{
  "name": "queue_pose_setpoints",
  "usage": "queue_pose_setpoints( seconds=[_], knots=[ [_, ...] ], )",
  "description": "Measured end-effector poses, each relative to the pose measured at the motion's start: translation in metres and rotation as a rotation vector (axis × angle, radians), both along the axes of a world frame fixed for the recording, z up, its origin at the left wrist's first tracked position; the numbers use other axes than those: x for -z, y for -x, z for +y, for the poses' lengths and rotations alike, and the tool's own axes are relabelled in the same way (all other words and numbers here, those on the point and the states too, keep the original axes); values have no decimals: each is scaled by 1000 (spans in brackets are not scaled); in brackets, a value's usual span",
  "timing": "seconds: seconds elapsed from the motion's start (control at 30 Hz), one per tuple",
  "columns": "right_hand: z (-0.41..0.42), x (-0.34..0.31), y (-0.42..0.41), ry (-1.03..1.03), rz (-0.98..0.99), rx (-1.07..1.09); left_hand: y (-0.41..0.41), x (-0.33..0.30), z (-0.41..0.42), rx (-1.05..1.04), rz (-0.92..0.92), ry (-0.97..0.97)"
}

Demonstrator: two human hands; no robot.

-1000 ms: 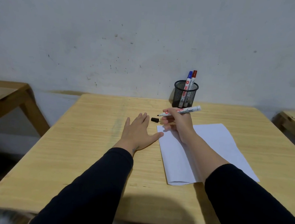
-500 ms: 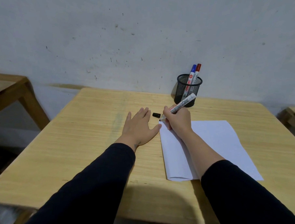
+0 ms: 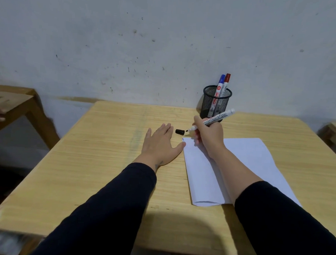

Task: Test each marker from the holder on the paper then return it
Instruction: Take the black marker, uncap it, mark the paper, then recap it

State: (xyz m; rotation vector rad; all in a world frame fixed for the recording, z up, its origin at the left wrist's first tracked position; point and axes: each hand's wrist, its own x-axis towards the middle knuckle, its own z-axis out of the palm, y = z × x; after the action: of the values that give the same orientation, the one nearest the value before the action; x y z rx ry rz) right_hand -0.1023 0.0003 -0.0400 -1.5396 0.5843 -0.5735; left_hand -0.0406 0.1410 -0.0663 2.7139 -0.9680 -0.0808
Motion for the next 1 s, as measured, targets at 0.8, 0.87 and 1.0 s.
queue_pose_setpoints(
  seconds=[0.8,0.87,1.0],
  knots=[
    [-45,-71,29,-235,-166,-70,-12,-77,-47,159,162,739],
    [-44,-72,32,-217,-163,-88,-9,-79,-48,175,141,712],
    [-43,-72,37,-204,-150,-131,-3,-82,-49,206,158,674]
  ],
)
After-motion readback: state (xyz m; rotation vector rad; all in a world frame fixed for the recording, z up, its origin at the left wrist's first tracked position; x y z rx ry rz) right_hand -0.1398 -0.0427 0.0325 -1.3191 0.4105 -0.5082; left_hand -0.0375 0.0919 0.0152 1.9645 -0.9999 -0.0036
